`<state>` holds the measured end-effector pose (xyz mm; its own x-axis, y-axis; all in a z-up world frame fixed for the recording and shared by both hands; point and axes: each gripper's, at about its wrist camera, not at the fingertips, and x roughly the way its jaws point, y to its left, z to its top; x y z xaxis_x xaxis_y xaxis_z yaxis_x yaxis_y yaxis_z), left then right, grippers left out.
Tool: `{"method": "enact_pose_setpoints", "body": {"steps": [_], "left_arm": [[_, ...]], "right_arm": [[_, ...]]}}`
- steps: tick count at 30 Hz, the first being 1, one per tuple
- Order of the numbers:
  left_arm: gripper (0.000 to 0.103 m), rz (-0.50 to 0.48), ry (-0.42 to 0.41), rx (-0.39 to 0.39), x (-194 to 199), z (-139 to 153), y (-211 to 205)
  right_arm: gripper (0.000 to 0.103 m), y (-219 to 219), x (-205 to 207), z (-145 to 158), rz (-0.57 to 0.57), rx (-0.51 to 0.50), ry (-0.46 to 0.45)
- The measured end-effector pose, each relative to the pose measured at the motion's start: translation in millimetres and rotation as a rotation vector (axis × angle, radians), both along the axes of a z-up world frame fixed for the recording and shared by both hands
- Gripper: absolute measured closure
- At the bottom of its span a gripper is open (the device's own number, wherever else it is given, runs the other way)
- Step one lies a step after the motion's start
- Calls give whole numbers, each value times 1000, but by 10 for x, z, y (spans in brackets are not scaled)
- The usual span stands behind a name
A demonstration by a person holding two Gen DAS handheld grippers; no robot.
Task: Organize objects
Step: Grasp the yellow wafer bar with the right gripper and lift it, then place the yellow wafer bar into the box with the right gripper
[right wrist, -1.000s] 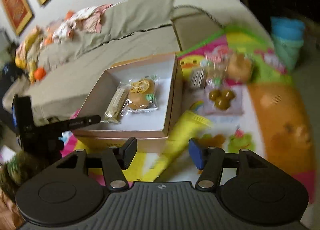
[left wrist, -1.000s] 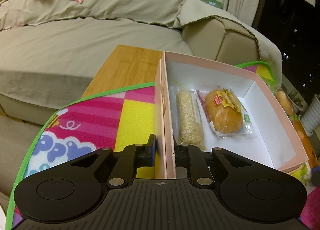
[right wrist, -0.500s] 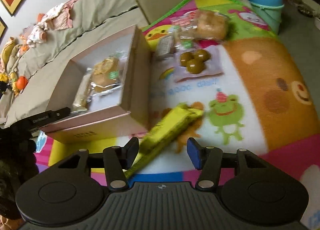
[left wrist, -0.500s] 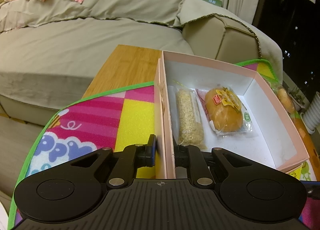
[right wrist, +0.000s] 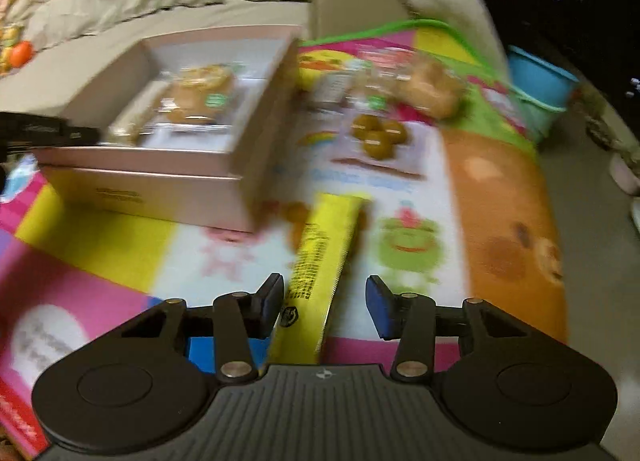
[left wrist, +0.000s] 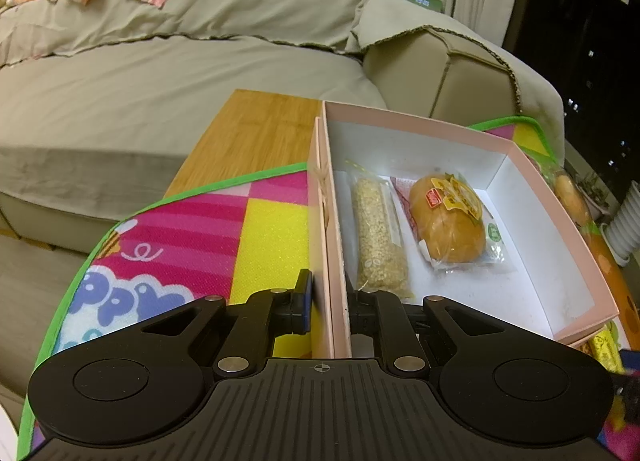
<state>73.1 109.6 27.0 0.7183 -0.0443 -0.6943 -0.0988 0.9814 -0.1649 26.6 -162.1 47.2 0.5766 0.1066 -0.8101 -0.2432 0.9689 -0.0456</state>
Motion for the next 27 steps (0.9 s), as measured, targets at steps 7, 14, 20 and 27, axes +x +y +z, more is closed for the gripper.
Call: {"method": "enact_pose_setpoints", "body": {"steps": [7,14,20,27], "left_arm": [[89,-2,1,-3,-3,3,5],[88,-2,1,-6,-6,17,7],[88,-1,0,-16,-10,25,17],[88,-5,-2,-24,-23,21,40]], "right_arm": [[79,-147,17,4,-7,29,-4],[81,-137,-174,132,33,42,6],[81,-242,-321,678,35,178,-40],[81,88,-143,1297,127,395,-126]]}}
